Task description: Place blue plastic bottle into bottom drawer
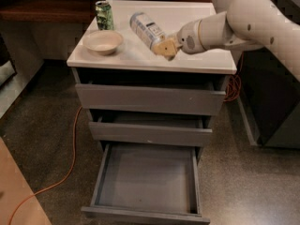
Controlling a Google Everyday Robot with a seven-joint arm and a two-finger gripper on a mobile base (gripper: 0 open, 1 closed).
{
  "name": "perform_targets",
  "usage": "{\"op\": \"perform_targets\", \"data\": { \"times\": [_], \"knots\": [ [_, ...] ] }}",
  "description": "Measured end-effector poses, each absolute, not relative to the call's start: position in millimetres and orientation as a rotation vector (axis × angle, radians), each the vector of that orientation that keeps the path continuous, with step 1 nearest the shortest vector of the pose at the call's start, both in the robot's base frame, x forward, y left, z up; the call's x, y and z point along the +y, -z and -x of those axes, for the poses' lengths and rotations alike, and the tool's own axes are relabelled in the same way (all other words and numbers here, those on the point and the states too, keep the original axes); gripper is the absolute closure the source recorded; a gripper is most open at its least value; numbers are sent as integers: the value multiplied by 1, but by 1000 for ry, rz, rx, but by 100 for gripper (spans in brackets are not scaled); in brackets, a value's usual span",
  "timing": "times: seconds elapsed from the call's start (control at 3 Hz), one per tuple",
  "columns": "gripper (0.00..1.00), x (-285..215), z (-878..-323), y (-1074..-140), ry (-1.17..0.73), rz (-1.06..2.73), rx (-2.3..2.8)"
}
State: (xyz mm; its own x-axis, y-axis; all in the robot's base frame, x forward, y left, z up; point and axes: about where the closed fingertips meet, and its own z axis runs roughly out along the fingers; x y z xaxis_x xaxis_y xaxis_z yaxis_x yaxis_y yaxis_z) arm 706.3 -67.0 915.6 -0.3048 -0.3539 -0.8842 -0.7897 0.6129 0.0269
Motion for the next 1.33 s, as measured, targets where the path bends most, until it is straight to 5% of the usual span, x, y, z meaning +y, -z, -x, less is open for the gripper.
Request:
{"op": "perform_targets", "data": {
  "times": [1.33],
  "knots": [
    [100, -20, -601, -787, -787, 1554, 1857]
  ]
}}
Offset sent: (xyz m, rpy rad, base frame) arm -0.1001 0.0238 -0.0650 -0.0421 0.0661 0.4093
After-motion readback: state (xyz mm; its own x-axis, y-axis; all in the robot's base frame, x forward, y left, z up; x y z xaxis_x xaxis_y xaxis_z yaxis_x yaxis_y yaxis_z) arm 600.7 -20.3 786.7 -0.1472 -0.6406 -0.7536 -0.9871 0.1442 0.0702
